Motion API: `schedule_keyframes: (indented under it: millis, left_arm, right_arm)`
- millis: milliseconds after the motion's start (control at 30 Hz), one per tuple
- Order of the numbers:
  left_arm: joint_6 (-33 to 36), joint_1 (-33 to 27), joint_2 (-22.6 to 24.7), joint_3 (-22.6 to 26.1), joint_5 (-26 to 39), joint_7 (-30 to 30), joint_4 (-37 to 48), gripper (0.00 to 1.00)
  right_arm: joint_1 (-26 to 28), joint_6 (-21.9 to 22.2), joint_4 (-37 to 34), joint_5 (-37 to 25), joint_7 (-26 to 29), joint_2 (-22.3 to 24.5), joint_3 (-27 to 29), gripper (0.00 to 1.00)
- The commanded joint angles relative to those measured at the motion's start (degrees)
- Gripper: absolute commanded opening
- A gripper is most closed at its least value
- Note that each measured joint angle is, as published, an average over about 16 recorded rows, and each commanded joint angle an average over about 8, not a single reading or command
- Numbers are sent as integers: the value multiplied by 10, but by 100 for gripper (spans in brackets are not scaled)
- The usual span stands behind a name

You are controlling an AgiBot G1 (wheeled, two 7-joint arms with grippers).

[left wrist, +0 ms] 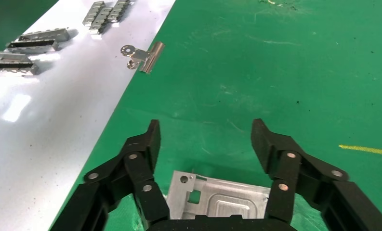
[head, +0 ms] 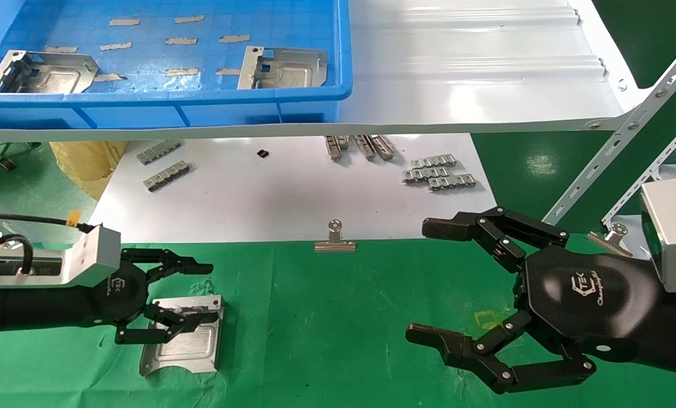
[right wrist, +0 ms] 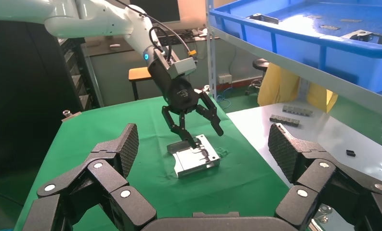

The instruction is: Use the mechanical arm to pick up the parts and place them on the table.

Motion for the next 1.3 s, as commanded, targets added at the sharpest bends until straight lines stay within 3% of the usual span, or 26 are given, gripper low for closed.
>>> schedule_keyframes:
  millis: [33,300,1300]
  left_arm:
    - [0,1,-1,0,-3,0,-1,100]
    - [-4,17,-7,-19,-10,-18,-33,100]
    - [-35,164,-64,-181,-93,-185,-308,100]
  right_arm:
    - [0,0,0,0,0,0,0,100]
    - [0,0,0,0,0,0,0,100]
    - [0,0,0,0,0,0,0,100]
